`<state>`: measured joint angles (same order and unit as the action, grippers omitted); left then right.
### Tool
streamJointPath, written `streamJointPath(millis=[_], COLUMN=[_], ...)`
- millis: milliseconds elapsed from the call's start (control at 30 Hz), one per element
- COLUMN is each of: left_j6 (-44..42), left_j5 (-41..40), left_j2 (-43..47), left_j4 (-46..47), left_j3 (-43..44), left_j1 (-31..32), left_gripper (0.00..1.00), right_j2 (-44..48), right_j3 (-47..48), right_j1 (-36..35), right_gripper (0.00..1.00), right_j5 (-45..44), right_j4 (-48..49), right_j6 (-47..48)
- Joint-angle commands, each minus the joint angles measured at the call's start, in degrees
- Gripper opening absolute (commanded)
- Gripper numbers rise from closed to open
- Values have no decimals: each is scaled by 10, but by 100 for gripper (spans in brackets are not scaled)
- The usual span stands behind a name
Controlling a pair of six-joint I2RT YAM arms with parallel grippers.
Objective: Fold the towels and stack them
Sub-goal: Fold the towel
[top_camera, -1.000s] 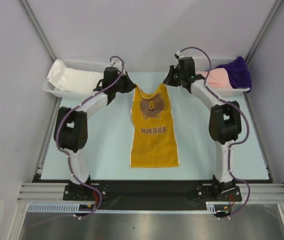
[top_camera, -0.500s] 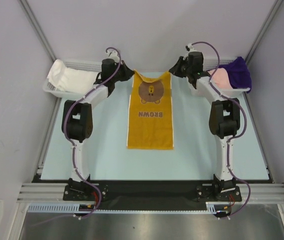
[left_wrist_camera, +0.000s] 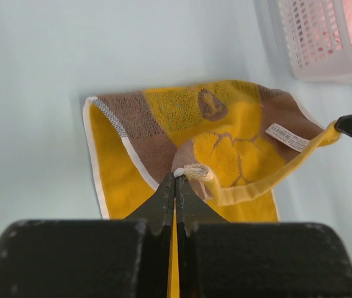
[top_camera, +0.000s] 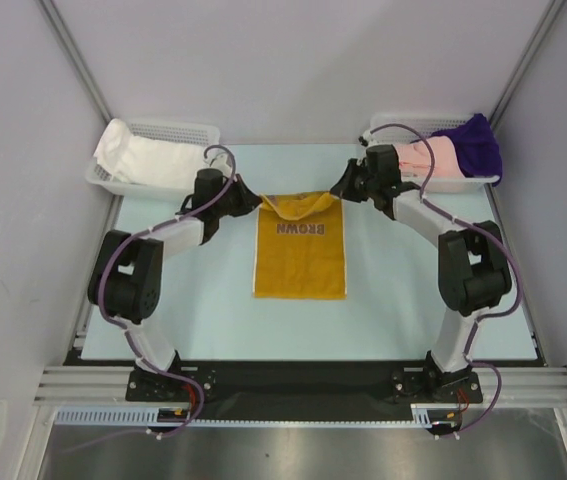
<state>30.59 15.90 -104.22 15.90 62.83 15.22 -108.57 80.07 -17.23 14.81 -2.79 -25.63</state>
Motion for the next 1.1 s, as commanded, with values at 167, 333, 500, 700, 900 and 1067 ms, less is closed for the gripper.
streamJointPath(millis=[167, 333, 500, 700, 900, 1067], left_j6=[3, 13, 40, 67, 129, 164], left_j5=[-63, -86, -140, -246, -267, -254], left_j2=[112, 140, 218, 317, 289, 222], left_j4=[73, 101, 78, -51, -171, -161], left_j3=[-140, -216, -269, -265, -220, -205], left_j1=[49, 69, 79, 97, 108, 109], left_gripper=[1, 23, 55, 64, 60, 52], right_j2=[117, 143, 186, 246, 218, 189], right_j3=[-147, -219, -248, -261, -242, -234], right_j1=[-39, -46, -53, -59, -62, -61], right_gripper=[0, 0, 30, 40, 37, 35], right_j5=[-45, -58, -69, -116, -143, -147], right_j4=[22, 43, 11, -39, -77, -73], right_j6=[-9, -14, -15, -21, -24, -24])
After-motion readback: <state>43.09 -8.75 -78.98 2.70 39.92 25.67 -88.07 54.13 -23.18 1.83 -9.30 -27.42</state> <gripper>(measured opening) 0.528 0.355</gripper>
